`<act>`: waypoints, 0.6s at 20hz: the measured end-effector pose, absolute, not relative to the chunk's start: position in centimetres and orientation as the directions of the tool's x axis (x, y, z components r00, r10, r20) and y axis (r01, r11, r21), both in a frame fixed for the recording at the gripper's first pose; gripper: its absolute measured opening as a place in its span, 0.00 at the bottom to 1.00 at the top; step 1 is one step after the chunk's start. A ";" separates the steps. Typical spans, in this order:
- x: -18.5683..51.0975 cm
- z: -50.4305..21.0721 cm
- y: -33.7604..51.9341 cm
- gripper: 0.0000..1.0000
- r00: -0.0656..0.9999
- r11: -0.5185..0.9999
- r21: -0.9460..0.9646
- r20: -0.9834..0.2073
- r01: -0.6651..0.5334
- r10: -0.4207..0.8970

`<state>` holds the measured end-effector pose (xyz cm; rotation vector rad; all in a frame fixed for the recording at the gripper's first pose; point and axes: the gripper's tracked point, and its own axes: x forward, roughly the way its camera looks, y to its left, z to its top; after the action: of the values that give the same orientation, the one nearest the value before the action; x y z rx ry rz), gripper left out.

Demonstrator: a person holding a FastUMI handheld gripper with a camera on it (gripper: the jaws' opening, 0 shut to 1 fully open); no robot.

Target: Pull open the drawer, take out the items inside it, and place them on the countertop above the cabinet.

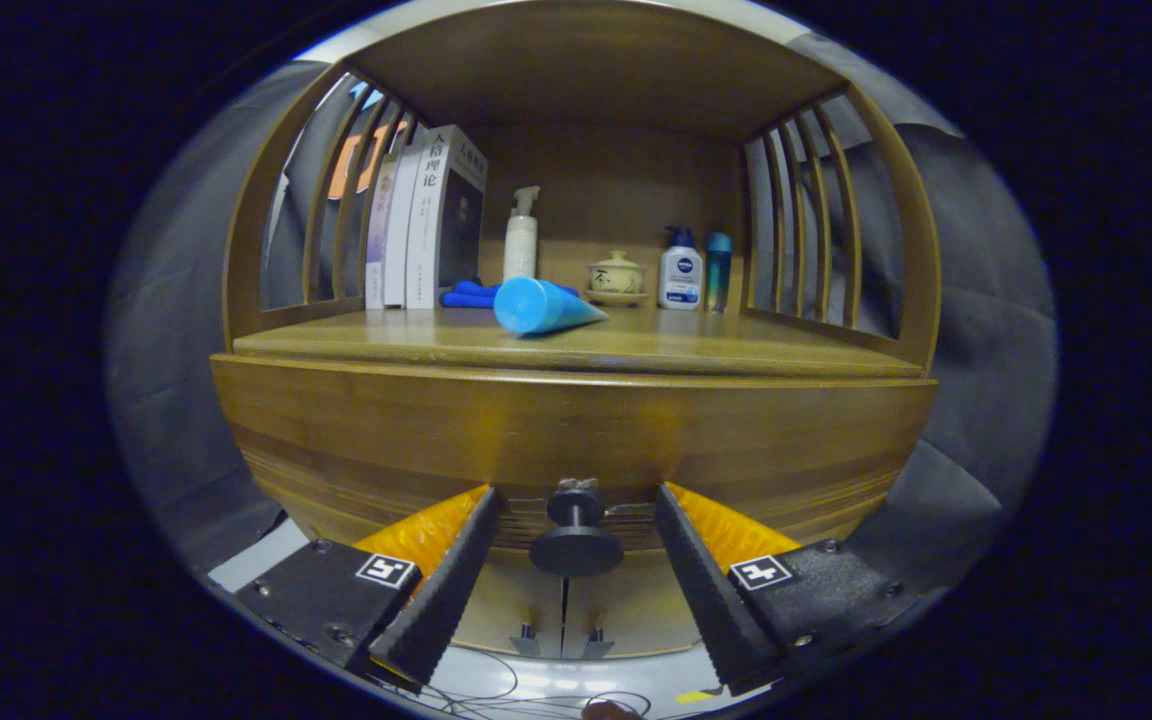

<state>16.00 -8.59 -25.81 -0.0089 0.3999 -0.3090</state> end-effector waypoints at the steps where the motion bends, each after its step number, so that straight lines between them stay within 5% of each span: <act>1: 16.3 -25.9 -8.6 0.99 0.875 0.951 -0.066 -0.377 0.302 -0.304; 9: 16.4 -26.2 -8.6 1.00 0.876 0.948 -0.116 -0.362 0.297 -0.319; 12: 15.9 -25.8 -7.0 1.00 0.885 0.974 -0.064 -0.407 0.219 -0.226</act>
<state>15.95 -7.01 -25.84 -0.0163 0.4249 -0.2313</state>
